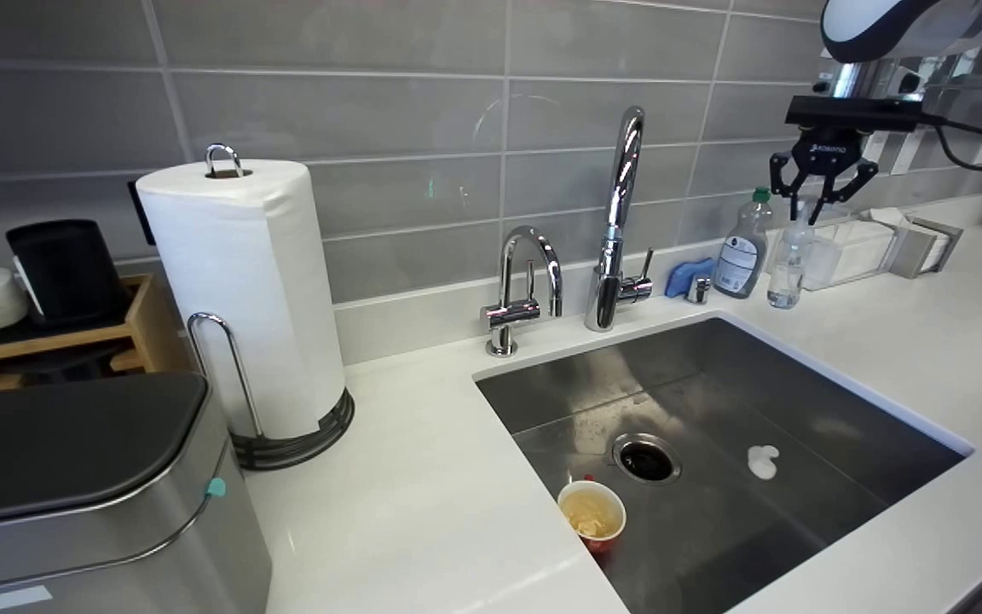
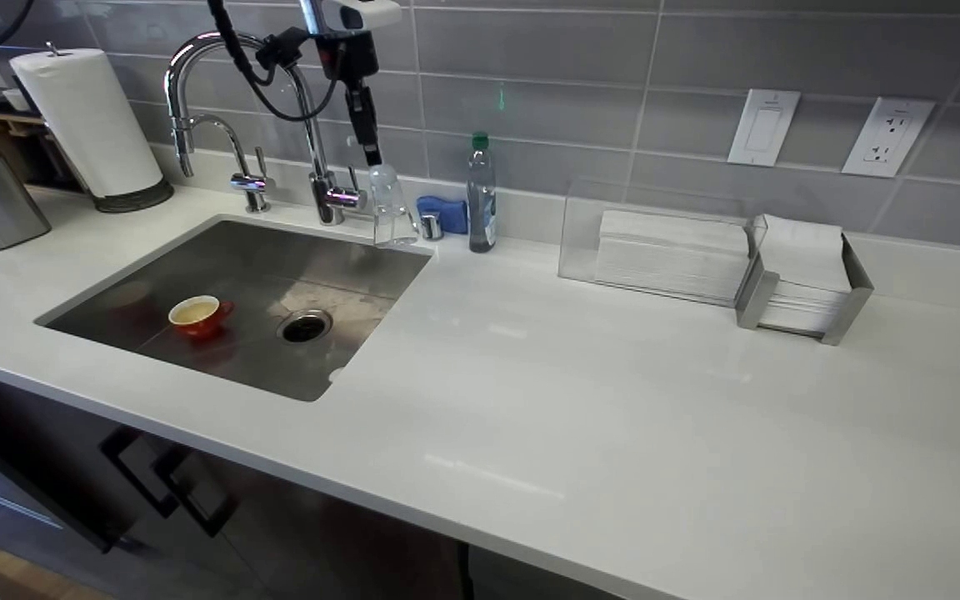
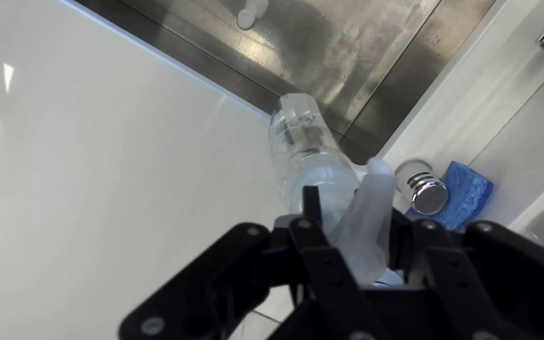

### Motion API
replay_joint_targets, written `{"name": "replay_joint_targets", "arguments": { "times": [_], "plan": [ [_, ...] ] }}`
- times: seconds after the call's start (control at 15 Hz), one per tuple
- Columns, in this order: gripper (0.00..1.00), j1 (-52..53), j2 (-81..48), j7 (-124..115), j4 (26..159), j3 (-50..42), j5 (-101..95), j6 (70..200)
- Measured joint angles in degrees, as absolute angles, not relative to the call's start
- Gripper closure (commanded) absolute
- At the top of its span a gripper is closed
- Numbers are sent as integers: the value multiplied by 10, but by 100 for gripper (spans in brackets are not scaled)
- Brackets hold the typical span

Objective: Move the clear bottle on the right forward

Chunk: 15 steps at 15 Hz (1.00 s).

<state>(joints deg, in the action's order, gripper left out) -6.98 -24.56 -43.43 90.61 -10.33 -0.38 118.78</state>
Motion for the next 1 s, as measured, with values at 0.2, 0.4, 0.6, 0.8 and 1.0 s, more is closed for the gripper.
{"name": "replay_joint_targets", "arguments": {
  "times": [0.2,0.4,0.6,0.8,1.0],
  "plan": [
    [94,-68,-250,-433,903,-103,-4,1191],
    [94,-63,-276,-398,879,-101,-8,1192],
    [94,-59,-319,-344,838,-100,-13,1191],
    [94,-59,-361,-296,785,-100,-12,1177],
    [94,-63,-394,-253,728,-100,-11,1149]
  ]
}}
